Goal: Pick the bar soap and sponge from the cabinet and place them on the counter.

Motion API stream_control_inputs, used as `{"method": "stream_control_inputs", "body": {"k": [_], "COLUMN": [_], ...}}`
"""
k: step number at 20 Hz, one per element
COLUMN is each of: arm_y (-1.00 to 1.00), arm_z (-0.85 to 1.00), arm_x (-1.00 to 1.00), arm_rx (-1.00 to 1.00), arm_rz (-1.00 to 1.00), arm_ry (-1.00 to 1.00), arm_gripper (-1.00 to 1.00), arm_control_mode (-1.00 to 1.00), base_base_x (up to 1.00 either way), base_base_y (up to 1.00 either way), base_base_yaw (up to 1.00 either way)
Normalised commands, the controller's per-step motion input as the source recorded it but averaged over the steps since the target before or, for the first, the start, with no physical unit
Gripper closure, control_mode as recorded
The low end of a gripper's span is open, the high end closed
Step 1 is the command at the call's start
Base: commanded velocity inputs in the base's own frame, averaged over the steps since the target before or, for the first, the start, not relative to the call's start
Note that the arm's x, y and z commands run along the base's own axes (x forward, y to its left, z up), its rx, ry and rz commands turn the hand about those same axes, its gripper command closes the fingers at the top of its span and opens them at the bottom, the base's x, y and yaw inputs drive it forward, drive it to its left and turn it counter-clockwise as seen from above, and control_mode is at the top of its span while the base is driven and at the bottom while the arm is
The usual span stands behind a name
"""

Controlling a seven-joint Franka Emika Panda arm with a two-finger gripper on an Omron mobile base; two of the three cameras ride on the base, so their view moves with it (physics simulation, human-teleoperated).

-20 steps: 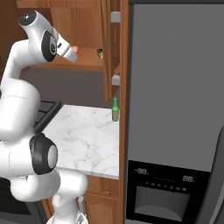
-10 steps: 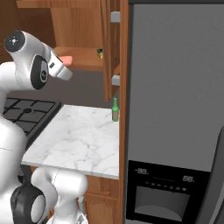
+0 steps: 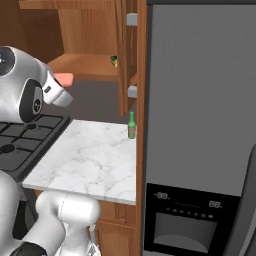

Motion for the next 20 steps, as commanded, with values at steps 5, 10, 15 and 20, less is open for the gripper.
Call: {"method": "stream_control_inputs", "body": {"k": [5,10,15,20], "arm_y": [0.00,0.00,0.00,0.00], "arm_z": [-0.08,-0.28,-0.57,-0.54], "arm_x": [-0.33,0.00,0.00,-0.01], "arm_rx": [0.09,0.05,-0.01,-0.03], "arm_rz": [0.01,0.02,0.06,0.07], "arm_ry": [0.02,0.06,0.12,0.12], "arm_gripper": [1.00,1.00,1.00,1.00], "arm_control_mode": [-1.00,-1.00,-1.00,-1.00], "base_base_x": [0.00,0.00,0.00,0.00], "base_base_y": [0.00,0.00,0.00,0.00], "base_base_yaw": [0.00,0.00,0.00,0.00]}}
